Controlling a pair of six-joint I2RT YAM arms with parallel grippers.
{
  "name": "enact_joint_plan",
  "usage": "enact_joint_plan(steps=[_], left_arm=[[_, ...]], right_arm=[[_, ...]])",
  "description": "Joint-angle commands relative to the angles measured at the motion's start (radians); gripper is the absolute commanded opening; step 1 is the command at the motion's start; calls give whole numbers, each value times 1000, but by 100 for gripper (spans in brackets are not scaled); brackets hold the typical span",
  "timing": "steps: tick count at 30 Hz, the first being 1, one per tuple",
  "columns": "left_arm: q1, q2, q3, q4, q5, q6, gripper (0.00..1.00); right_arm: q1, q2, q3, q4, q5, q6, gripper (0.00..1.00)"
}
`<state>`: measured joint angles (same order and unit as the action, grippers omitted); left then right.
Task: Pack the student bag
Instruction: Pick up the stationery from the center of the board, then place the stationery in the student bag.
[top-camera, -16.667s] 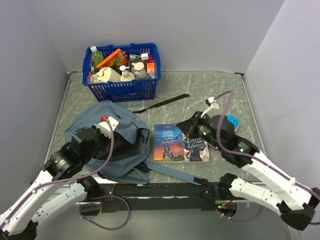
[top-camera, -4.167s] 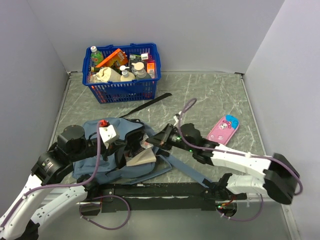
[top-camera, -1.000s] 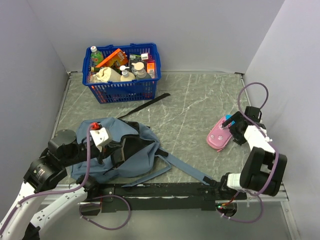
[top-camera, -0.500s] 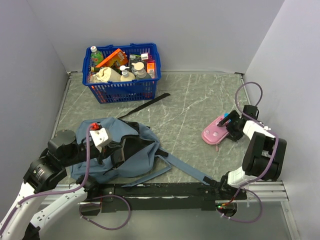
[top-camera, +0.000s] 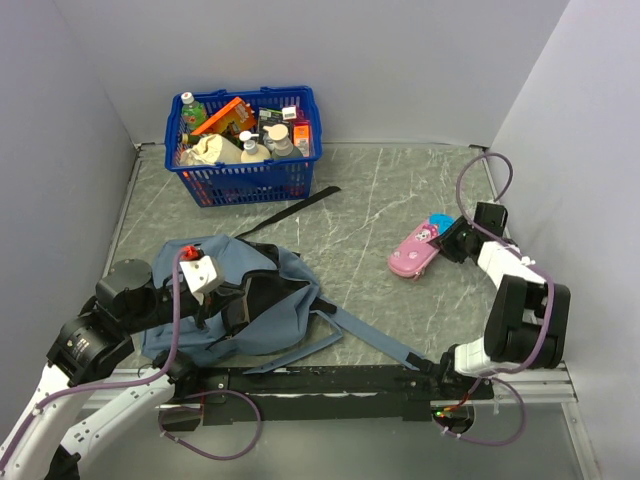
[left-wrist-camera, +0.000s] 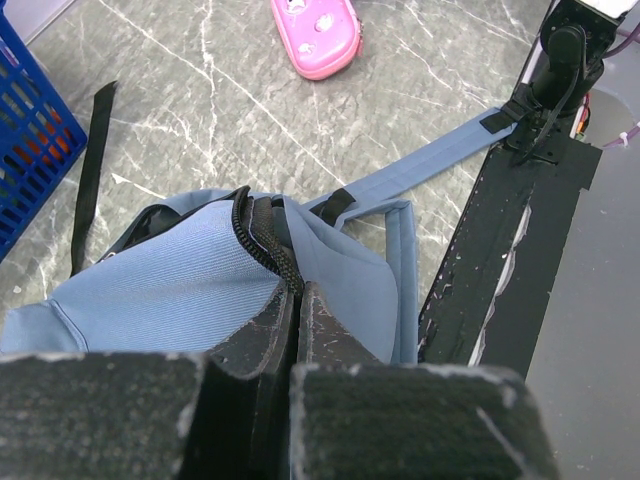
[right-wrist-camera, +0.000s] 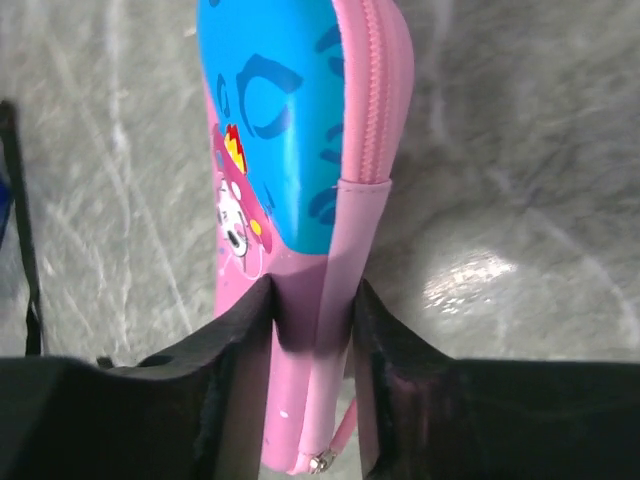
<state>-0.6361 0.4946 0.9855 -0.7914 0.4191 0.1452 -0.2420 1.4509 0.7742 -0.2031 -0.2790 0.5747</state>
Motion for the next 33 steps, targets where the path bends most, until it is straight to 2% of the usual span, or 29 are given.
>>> enact_joint_plan(steps=[1,2,3,4,8,10,12,21,24,28,31,33], left_arm=[[0,-1,30,126,69,-18,1],[-2,-1,31,127,70,-22,1],[-2,-1,33,129,73,-22,1],[1,1,35,127,76,-24,1],[6,4,44,130,78,-29,1],[7,4,48,129,81,-30,1],[9,7,51,127,83,-32,1],[15,7,50,133,93,-33,1],[16,9,48,136,93,-30,1],[16,18,54,147,92,-32,1],[18,24,65,144,93,-29,1],[16,24,71,139,93,-26,1]], right_arm=[[50,-96,-1,4,-28,-45,19],[61,-107,7,-2,-34,-52,15],[75,-115,14,-8,-41,-58,6],[116,-119,29,-27,-42,-71,1],[223,-171,16,-36,-34,-65,0],[237,-196,-22,-10,-55,-44,0],[312,-228,-35,13,-98,-21,0],[502,-406,-38,100,-276,209,0],[593,-405,-15,122,-289,260,0],[826,-342,31,169,-232,356,0],[938,-261,48,186,-206,412,0],[971,-241,50,189,-193,436,0]])
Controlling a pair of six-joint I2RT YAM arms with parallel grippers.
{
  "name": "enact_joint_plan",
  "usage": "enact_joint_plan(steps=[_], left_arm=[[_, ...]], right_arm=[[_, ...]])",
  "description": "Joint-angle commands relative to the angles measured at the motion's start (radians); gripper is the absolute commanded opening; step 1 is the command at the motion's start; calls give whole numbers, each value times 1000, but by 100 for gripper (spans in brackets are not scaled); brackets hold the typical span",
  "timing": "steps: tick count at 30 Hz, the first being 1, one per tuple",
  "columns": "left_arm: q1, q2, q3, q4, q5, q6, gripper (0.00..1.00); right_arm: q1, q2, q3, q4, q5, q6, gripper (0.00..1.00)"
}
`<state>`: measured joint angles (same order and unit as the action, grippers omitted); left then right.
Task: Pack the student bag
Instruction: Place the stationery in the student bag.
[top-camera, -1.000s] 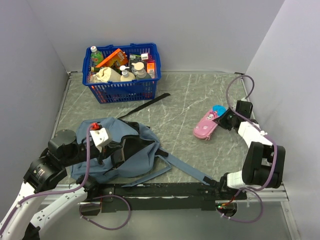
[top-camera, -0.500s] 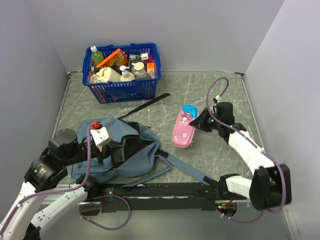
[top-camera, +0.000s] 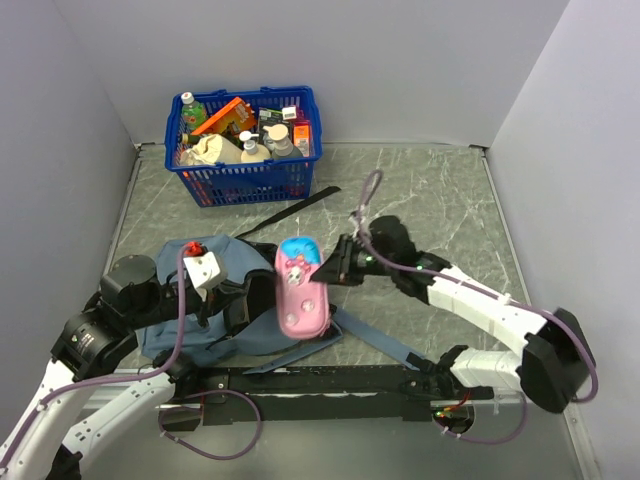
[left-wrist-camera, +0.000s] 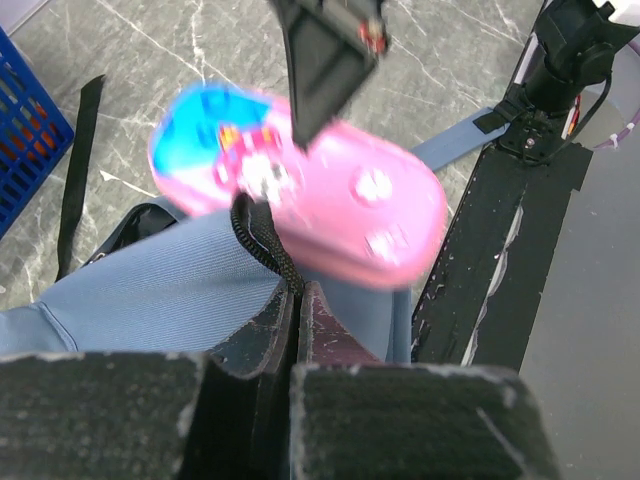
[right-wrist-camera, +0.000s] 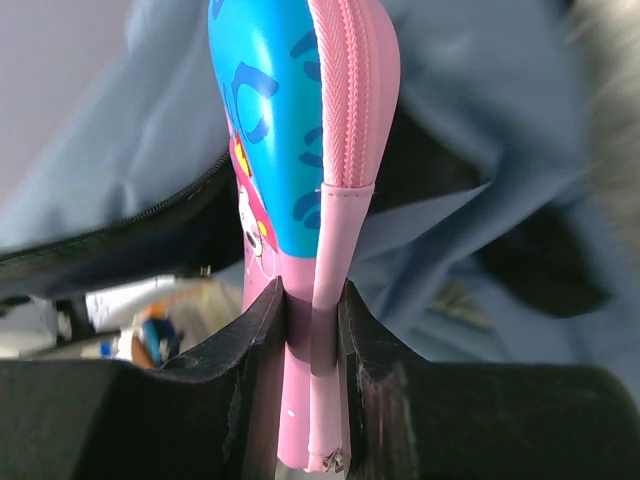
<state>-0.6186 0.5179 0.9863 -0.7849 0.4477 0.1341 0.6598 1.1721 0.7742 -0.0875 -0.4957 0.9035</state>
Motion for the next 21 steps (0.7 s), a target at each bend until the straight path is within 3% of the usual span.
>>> enact_joint_plan(steps=[1,11,17,21], left_arm=[[0,-1,71,131,66,-14,1],[0,-18,72,124,66,-10,1],[0,-16,87,125,68,-19,1],[0,-24,97,116,69,-13,1]], right_arm=[[90,55,47,83,22,121,0],[236,173,-18,242,5,274,0],[236,311,85,155,20,264,0],[254,279,-22,172,95,298,0]])
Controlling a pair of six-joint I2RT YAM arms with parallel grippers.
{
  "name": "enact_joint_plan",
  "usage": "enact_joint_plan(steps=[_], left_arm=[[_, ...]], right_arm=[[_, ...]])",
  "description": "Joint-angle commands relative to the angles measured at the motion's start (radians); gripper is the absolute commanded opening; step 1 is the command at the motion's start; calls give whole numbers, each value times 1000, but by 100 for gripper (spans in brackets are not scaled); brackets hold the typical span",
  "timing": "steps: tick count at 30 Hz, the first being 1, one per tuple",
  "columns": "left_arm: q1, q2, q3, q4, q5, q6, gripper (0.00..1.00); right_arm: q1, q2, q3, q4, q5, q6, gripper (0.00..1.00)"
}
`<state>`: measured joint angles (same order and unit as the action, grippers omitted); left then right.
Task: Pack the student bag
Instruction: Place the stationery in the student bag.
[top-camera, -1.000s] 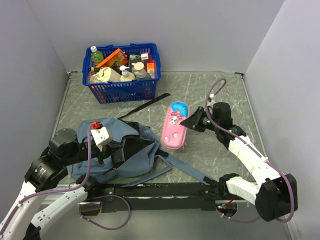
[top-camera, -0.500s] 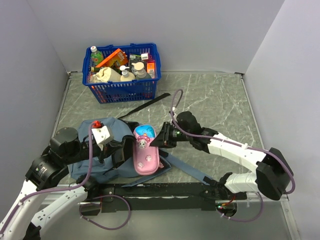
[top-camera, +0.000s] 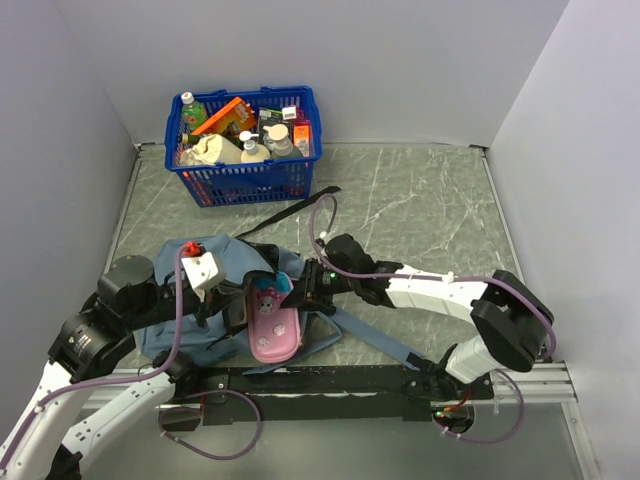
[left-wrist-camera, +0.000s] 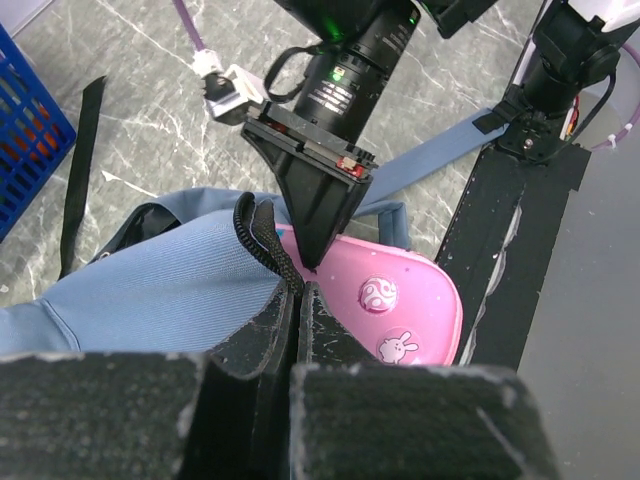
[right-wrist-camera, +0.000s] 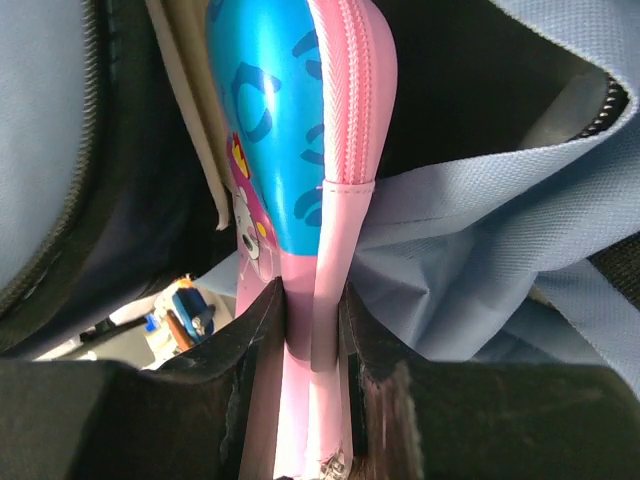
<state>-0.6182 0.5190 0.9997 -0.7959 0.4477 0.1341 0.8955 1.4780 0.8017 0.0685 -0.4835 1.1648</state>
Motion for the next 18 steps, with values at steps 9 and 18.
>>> enact_joint_plan(steps=[9,18], left_arm=[[0,-20,65,138,97,-28,1],[2,-19,65,132,94,-24,1]], right_arm=[[9,48,387,-398,598,-188,0],[109,323,724,-628,778,-218,0]])
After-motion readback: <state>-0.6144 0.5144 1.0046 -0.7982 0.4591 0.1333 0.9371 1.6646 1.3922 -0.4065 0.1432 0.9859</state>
